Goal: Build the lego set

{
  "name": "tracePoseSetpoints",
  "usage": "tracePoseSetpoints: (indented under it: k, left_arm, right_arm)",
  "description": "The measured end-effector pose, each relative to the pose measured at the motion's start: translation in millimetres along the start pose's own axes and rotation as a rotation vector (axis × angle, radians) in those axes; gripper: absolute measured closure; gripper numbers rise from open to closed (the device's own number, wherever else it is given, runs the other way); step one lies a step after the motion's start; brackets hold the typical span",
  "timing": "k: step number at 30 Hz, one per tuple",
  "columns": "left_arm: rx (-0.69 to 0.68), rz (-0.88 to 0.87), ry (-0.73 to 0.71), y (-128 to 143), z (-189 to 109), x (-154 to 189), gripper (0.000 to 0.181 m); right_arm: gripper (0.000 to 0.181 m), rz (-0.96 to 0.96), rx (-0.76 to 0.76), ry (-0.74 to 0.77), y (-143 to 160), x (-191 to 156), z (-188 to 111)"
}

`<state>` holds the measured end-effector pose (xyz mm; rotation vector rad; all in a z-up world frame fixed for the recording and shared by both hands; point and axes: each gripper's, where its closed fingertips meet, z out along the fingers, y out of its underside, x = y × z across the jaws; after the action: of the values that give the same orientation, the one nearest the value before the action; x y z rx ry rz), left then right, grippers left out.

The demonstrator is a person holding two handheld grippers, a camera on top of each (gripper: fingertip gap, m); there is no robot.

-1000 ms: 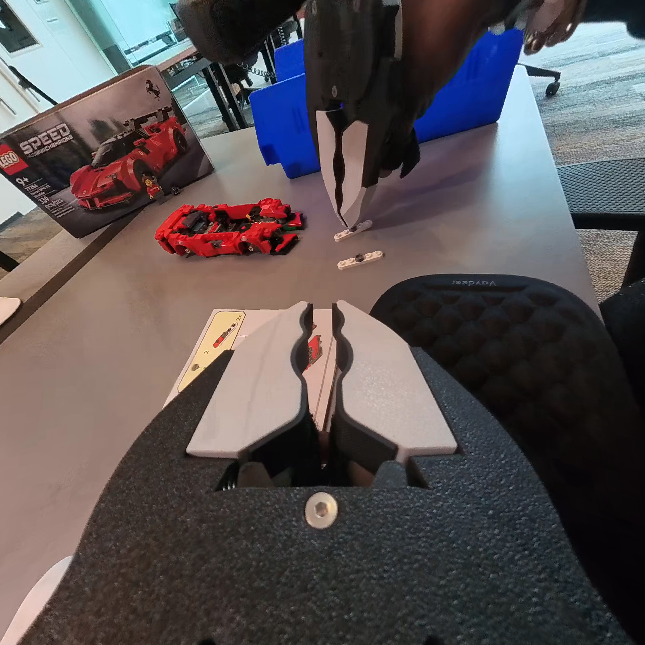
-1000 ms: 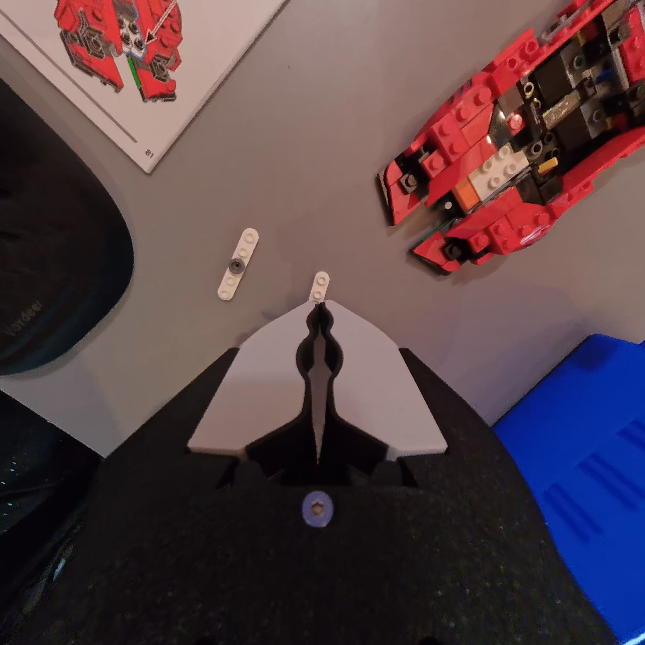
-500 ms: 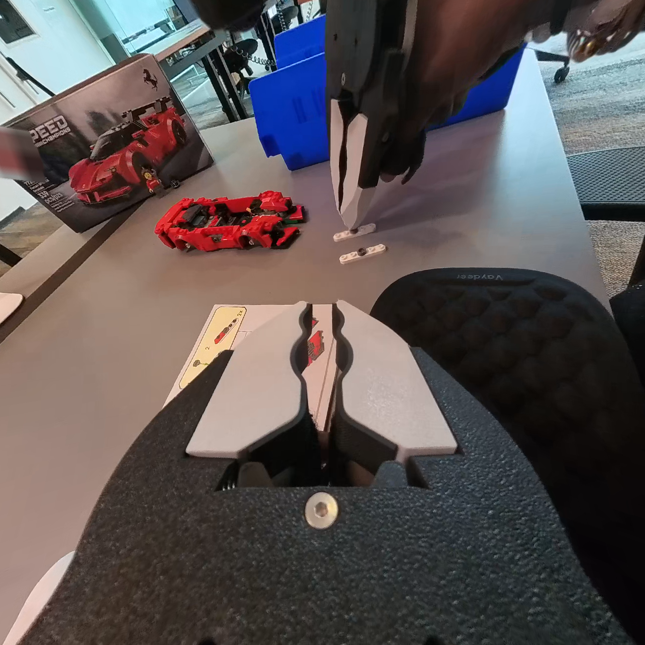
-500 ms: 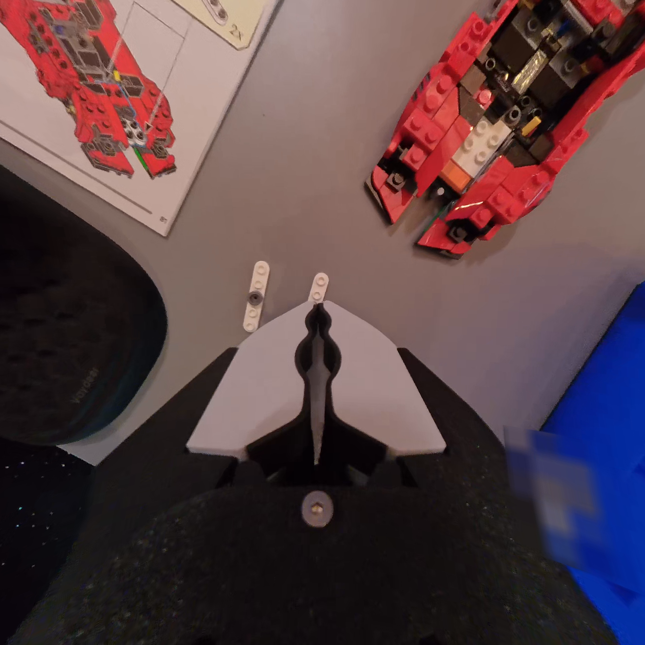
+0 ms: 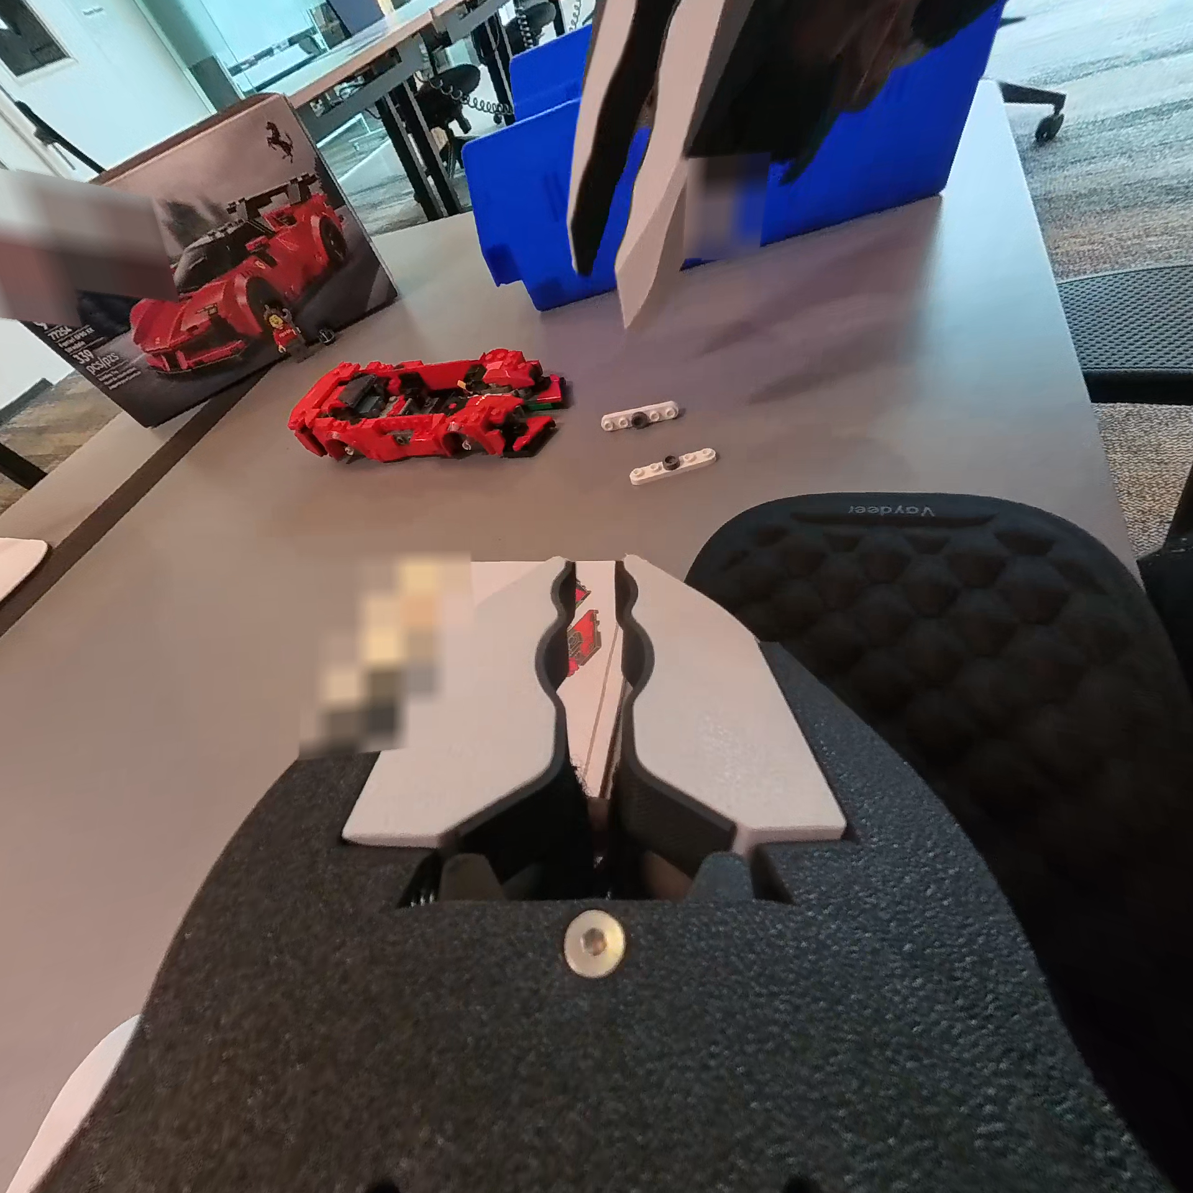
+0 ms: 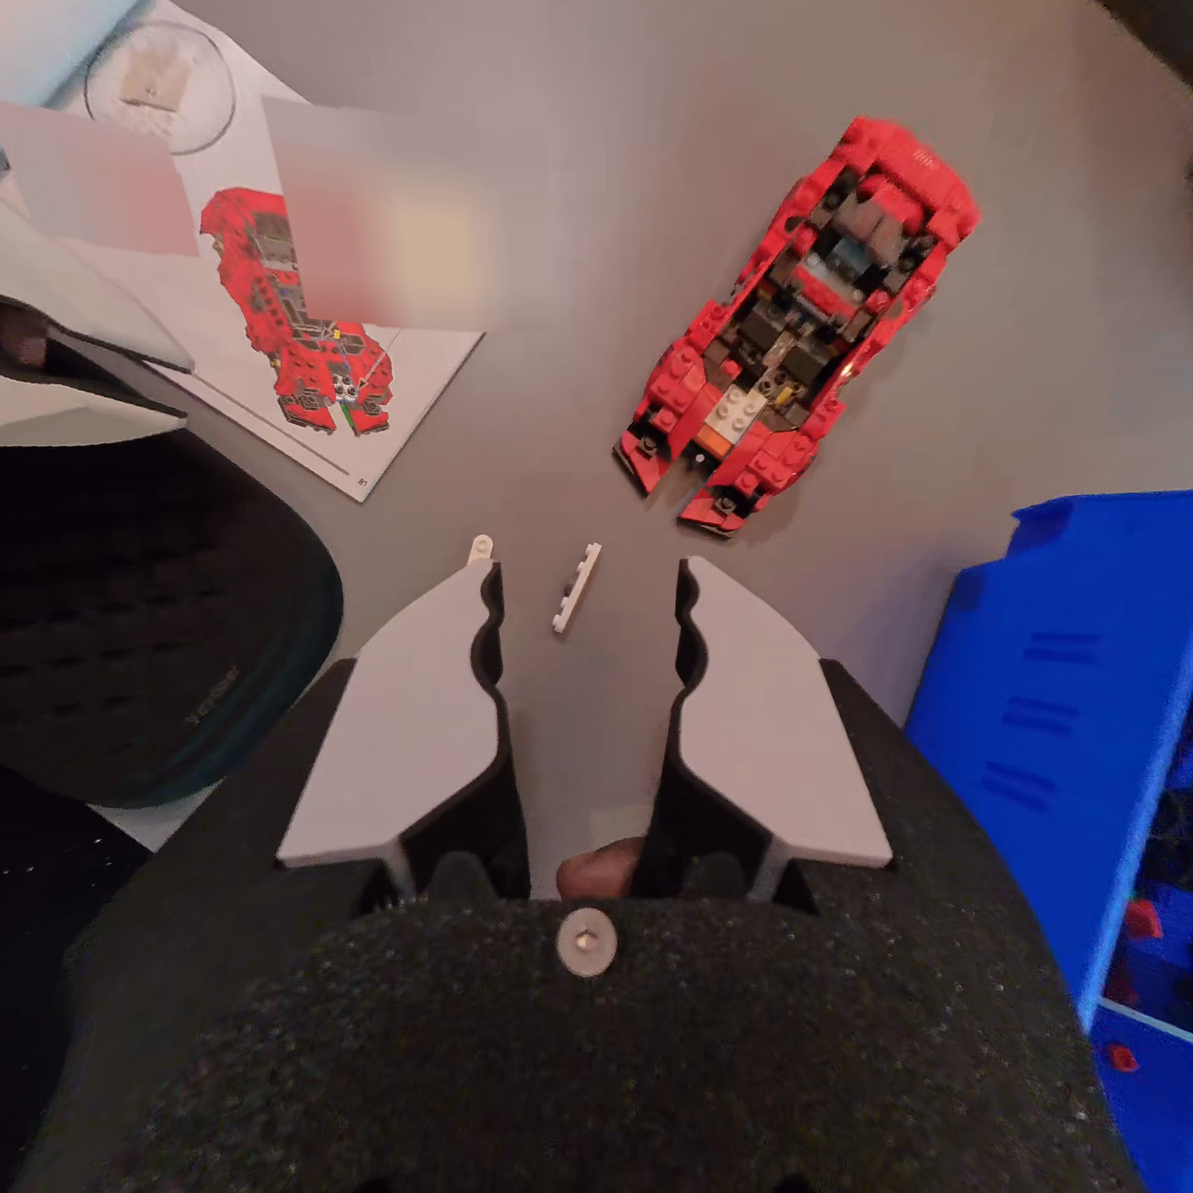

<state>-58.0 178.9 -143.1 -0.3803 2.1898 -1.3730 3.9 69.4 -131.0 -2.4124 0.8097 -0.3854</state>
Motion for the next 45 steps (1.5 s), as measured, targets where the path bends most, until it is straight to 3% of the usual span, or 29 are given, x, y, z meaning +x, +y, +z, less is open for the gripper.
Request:
tracePoseSetpoints:
  k: [10, 14, 17, 21, 25, 27, 30, 38, 45]
  left_arm:
    - [0.029, -0.015, -0.018, -2, -6, -2, 0.167]
    - [0.035, -0.179, 0.014, -19, -7, -20, 0.165]
    - [0.019, -0.126, 0.042, -50, -4, -38, 0.160]
    - [0.053, -0.138, 0.008, -85, 13, -80, 0.126]
    - [0.170, -0.276, 0.060, -128, 25, -103, 0.096]
    - [0.128, -0.285, 0.093, -134, 34, -107, 0.082]
    - [0.047, -0.216, 0.121, -135, 46, -110, 0.074]
    - [0.005, -0.166, 0.124, -135, 60, -123, 0.082]
    - [0.015, -0.234, 0.085, -116, 65, -132, 0.088]
  right_arm:
    - [0.126, 0.025, 0.296, 0.035, -14, 37, -78]
    - [0.123, -0.032, 0.323, 0.073, 10, 58, -102]
    - [0.119, -0.021, 0.307, 0.052, 44, 76, -118]
    - [0.111, -0.005, 0.315, 0.020, 80, 114, -135]
    - [0.108, 0.058, 0.333, -0.103, 103, 142, -144]
    - [0.114, 0.032, 0.311, -0.124, 113, 152, -144]
    - [0.134, -0.056, 0.248, -0.174, 128, 157, -144]
    - [0.150, -0.305, -0.156, -0.307, 176, 159, -122]
    - [0.157, -0.454, -0.358, -0.380, 195, 179, -105]
